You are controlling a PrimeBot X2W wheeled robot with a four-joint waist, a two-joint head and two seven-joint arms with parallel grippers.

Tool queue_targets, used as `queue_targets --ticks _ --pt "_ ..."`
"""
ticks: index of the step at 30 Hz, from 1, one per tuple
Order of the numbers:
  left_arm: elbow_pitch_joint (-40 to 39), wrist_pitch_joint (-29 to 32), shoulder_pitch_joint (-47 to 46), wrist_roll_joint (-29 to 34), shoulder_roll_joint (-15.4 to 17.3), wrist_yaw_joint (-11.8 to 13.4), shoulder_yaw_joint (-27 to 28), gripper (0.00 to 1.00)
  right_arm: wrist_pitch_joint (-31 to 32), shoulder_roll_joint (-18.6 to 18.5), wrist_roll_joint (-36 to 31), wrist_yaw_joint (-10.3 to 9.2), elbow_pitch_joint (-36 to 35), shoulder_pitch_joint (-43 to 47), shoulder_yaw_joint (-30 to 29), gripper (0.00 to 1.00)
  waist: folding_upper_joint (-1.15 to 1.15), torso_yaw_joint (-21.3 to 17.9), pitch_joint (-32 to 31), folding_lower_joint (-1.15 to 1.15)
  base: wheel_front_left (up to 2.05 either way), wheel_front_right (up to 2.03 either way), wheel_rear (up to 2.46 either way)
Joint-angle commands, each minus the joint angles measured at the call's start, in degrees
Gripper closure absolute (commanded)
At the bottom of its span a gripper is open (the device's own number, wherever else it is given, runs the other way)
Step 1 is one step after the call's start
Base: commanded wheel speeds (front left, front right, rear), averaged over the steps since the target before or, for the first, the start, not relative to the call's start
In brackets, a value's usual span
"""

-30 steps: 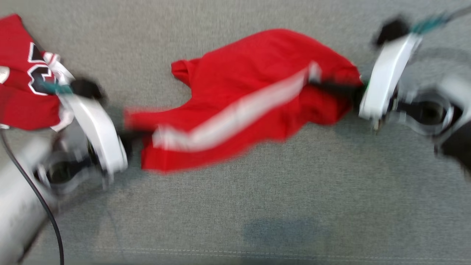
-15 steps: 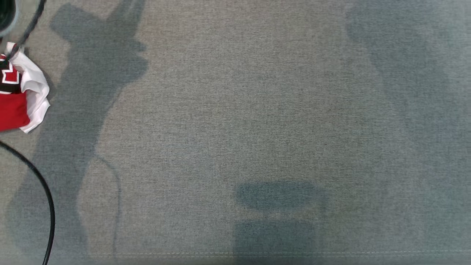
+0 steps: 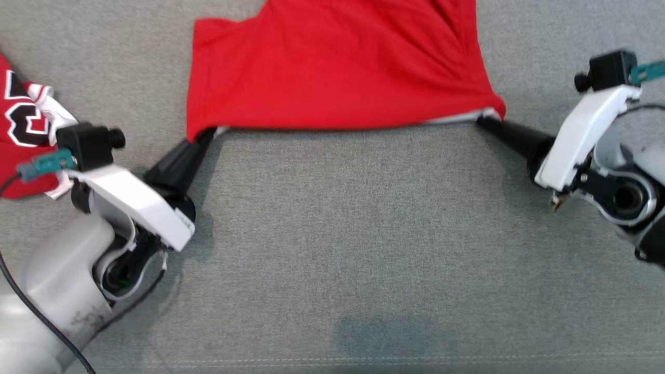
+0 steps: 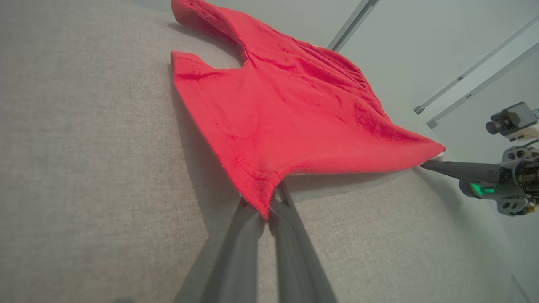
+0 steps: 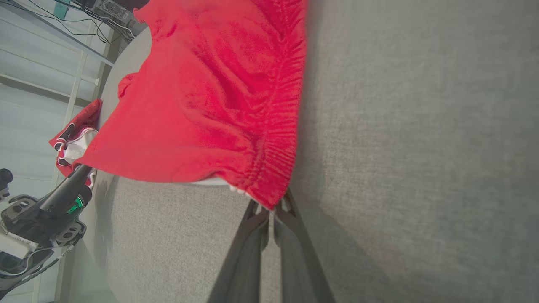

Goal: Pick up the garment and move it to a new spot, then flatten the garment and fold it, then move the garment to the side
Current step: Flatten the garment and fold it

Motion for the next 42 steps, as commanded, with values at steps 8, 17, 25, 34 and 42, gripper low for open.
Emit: queue_targets --ticks 8,17,25,34,42 --pt "-0.2 -0.8 9.6 3.8 -1.3 -0.4 4.7 1.00 -1.7 -5.4 2.9 0.09 -5.0 11.6 0.6 1.00 0.00 2.1 -7.4 0.00 0.00 0.00 0.00" --pt "0.9 -0.8 16.1 5.6 -2.7 -0.4 3.8 1.00 -2.0 -5.8 3.3 0.09 -7.4 17.6 3.2 1.00 0.00 2.3 -12.7 0.00 0.00 0.00 0.00" --pt "2.3 -0.8 22.0 5.7 -3.3 -0.4 2.9 1.00 -1.2 -6.3 4.3 0.09 -7.8 23.5 5.3 1.00 0.00 2.1 -18.3 0.00 0.00 0.00 0.00" --pt "3.9 -0.8 27.9 6.4 -3.4 -0.4 4.3 1.00 -3.6 -7.5 2.5 0.09 -7.7 27.0 6.4 1.00 0.00 1.9 -20.9 0.00 0.00 0.00 0.00" --pt "2.9 -0.3 31.0 6.1 -4.2 -0.4 4.4 1.00 -4.1 -7.6 4.0 0.09 -9.4 29.4 6.7 1.00 0.00 2.1 -20.7 0.00 0.00 0.00 0.00"
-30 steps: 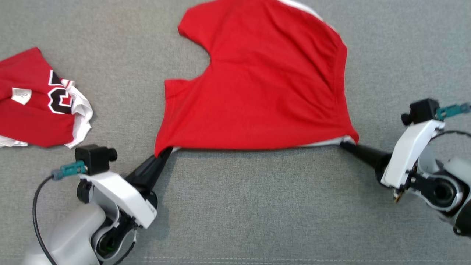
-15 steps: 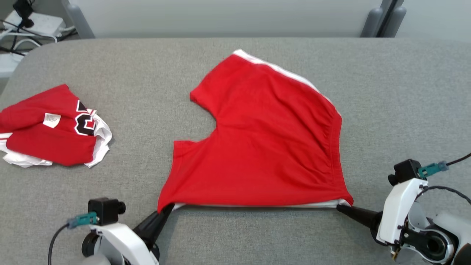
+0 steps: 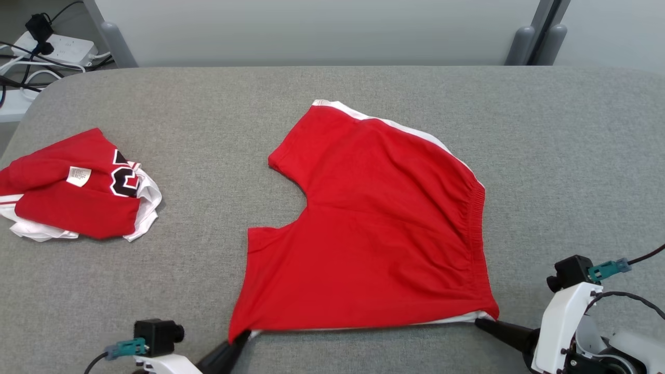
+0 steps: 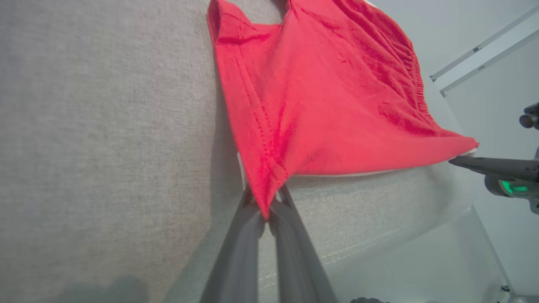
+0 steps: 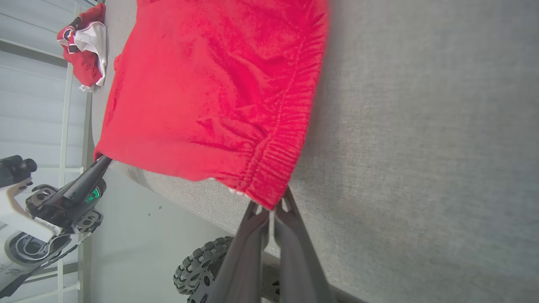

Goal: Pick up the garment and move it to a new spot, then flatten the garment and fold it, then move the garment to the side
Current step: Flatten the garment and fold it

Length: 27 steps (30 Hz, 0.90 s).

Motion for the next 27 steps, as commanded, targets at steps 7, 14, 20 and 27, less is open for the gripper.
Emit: queue_targets --ticks 7,14,20,27 --pt "-6.9 10.9 -1.6 -5.8 7.7 -0.4 -3.5 1.00 6.1 -5.0 3.0 0.07 -7.3 2.4 0.2 1.00 0.00 0.0 0.9 0.00 0.00 0.00 0.00" --pt "-16.1 18.7 -5.1 -10.1 13.8 -0.4 -3.7 1.00 9.1 -9.1 4.1 0.07 -12.3 0.7 0.5 1.00 0.00 0.1 2.8 0.00 0.00 0.00 0.00" --pt "-21.1 30.8 -14.2 -11.1 18.0 -0.4 -4.1 1.00 10.8 -9.4 4.7 0.07 -13.6 -6.4 -0.1 1.00 0.00 0.1 7.9 0.00 0.00 0.00 0.00" --pt "-13.2 50.8 -38.0 -23.4 13.4 4.6 3.1 1.00 12.5 -1.1 13.0 0.07 1.8 -32.8 -6.4 1.00 0.00 0.4 21.3 0.00 0.00 0.00 0.00"
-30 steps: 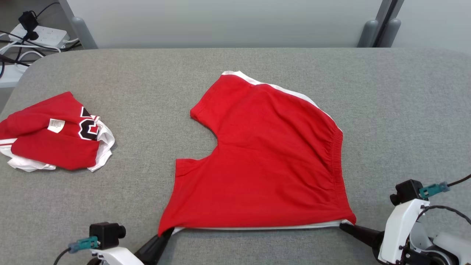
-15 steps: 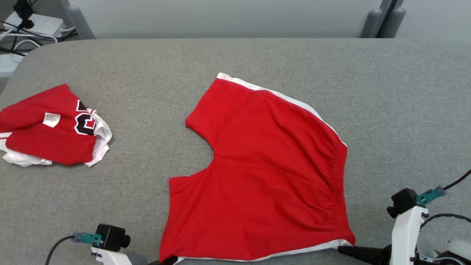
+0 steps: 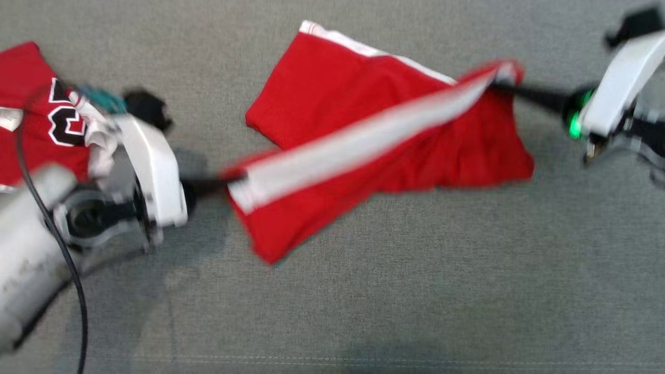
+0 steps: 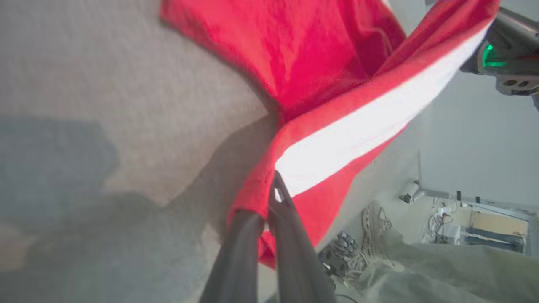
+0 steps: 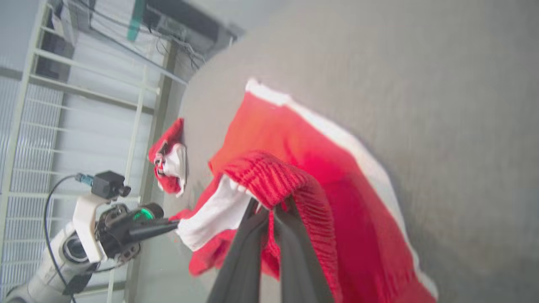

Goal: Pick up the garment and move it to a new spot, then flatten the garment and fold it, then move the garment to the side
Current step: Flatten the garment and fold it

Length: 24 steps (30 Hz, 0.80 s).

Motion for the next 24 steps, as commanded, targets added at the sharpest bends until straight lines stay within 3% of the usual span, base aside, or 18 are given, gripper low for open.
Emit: queue_targets --ticks 1,3,5,8,11,14,20,24 --pt "1.2 -2.6 -7.0 3.0 2.2 -0.5 5.0 1.00 -3.5 0.7 -1.5 0.10 2.0 -3.4 -2.1 1.00 0.00 0.0 6.3 0.00 0.00 0.00 0.00" --pt "5.9 -17.0 -17.7 13.6 -0.5 -3.2 10.1 1.00 -14.1 5.7 -5.0 0.10 9.6 -12.5 -5.4 1.00 0.00 -0.5 8.7 0.00 0.00 0.00 0.00" --pt "10.1 -33.3 -25.4 21.9 -3.5 -4.3 14.7 1.00 -22.6 9.7 -8.3 0.10 13.3 -19.0 -7.9 1.00 0.00 -0.9 9.5 0.00 0.00 0.00 0.00" --pt "12.4 -45.5 -31.4 30.5 -5.2 -4.9 13.4 1.00 -30.2 12.1 -12.0 0.10 13.5 -22.7 -9.7 1.00 0.00 -1.7 8.4 0.00 0.00 0.00 0.00" --pt "11.3 -47.8 -32.7 30.8 -4.9 -5.0 9.5 1.00 -29.0 11.0 -12.2 0.10 12.1 -20.9 -9.1 1.00 0.00 -2.1 7.2 0.00 0.00 0.00 0.00" --pt "11.5 -47.8 -30.3 27.3 -3.6 -5.0 6.2 1.00 -25.0 8.3 -12.0 0.10 11.5 -17.2 -6.9 1.00 0.00 -2.1 7.1 0.00 0.00 0.00 0.00" --pt "11.9 -49.3 -20.2 21.7 -1.9 -5.0 -0.7 1.00 -14.7 4.8 -9.1 0.10 11.6 -7.5 -1.4 1.00 0.00 -1.8 8.3 0.00 0.00 0.00 0.00" --pt "11.6 -50.9 -12.1 19.3 -1.9 -5.0 -4.4 1.00 -11.3 3.2 -6.9 0.10 8.4 -1.4 0.2 1.00 0.00 -1.5 8.0 0.00 0.00 0.00 0.00"
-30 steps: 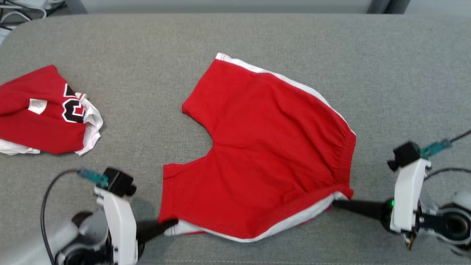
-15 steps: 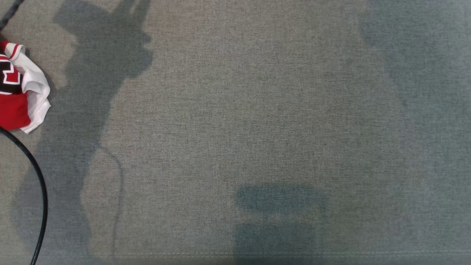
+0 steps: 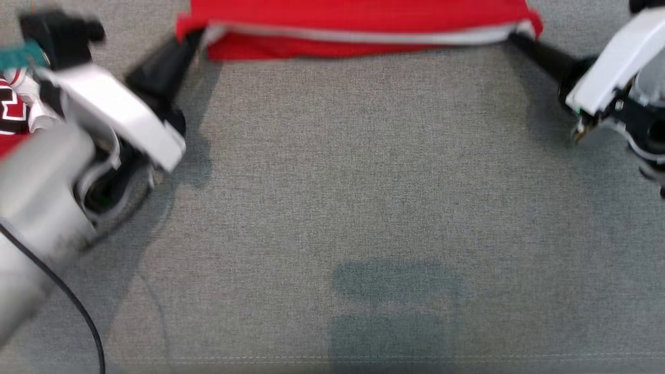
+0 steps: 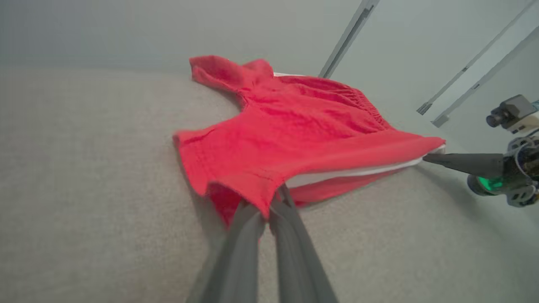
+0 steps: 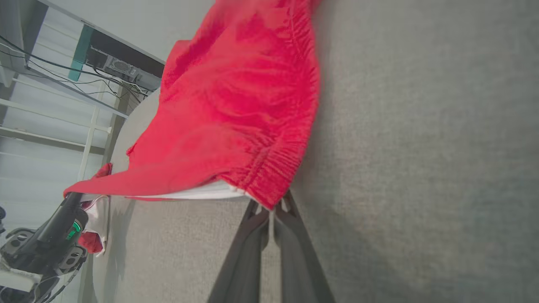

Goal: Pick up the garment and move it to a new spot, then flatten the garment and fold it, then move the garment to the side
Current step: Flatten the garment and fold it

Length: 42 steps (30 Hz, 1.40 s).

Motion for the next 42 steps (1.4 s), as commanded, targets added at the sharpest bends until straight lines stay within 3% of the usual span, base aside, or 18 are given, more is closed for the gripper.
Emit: queue_targets --ticks 1,6,13,21,29,42 --pt "-0.8 -1.3 2.9 -1.6 2.8 0.0 1.6 1.00 0.4 -2.7 1.1 0.25 -2.9 4.4 -0.4 1.00 0.00 0.3 -0.7 0.00 0.00 0.00 0.00" --pt "-1.5 -1.8 9.7 -1.3 2.1 0.0 2.8 1.00 -0.5 -5.6 1.0 0.25 -7.6 10.0 0.2 1.00 0.00 0.8 -2.8 0.00 0.00 0.00 0.00" --pt "-3.3 -1.9 21.8 6.1 -2.1 0.0 11.8 1.00 -3.5 -8.5 0.8 0.25 -12.4 19.1 1.1 1.00 0.00 1.8 -8.3 0.00 0.00 0.00 0.00" --pt "-3.8 -1.9 32.3 13.5 -5.3 0.0 16.3 1.00 -7.5 -8.4 0.6 0.25 -15.4 27.2 1.2 1.00 0.00 1.9 -14.7 0.00 0.00 0.00 0.00" --pt "-3.5 -1.9 39.3 15.6 -7.6 0.0 22.4 1.00 -9.3 -7.5 0.5 0.25 -17.2 32.1 0.4 1.00 0.00 0.9 -18.7 0.00 0.00 0.00 0.00" --pt "-2.0 -1.9 48.1 17.2 -8.0 0.0 20.7 1.00 -6.6 -7.5 1.4 0.25 -17.2 40.2 0.4 1.00 0.00 1.2 -23.7 0.00 0.00 0.00 0.00"
